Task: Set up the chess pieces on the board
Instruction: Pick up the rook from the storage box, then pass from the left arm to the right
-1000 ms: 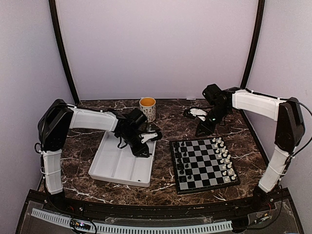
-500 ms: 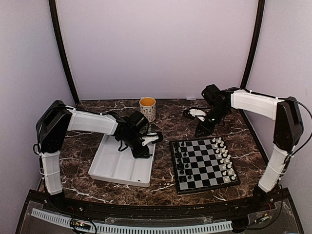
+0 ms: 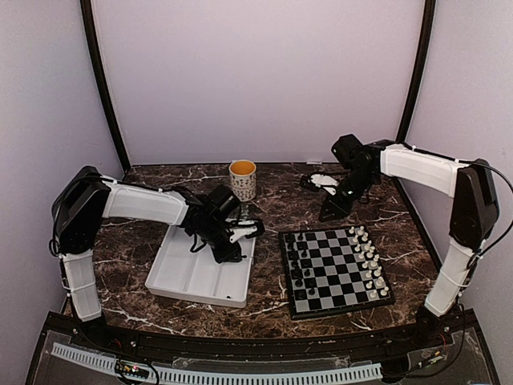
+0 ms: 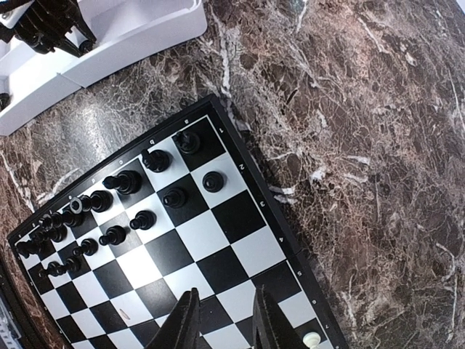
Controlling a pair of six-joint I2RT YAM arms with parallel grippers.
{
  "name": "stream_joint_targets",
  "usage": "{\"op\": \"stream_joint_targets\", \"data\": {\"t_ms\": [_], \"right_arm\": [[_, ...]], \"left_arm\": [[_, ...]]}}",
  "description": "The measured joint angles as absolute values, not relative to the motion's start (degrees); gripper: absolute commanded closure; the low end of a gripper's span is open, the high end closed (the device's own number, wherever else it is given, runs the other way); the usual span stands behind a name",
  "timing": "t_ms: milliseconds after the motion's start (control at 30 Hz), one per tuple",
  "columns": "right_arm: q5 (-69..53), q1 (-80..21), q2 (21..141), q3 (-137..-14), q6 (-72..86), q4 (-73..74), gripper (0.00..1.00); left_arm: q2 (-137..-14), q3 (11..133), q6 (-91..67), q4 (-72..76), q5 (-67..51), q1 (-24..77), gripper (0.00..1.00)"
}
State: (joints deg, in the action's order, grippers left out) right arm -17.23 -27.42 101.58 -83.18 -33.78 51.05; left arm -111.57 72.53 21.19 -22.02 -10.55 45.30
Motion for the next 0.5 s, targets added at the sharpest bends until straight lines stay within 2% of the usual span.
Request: {"op": "stream_joint_targets", "data": {"t_ms": [267,500], "right_arm": [[-21.7,-27.4,100.2,-84.9,-30.2,50.1,0.67],[-34.6,-27.4,100.7,-94.1,-22.4,49.3,0.6]], "left_arm": [[-102.0,68.1,16.9,-21.6,-11.4,42.0,0.92],[-95.8,68.1,10.6,-13.4,-17.4,41.4,0.91]]}}
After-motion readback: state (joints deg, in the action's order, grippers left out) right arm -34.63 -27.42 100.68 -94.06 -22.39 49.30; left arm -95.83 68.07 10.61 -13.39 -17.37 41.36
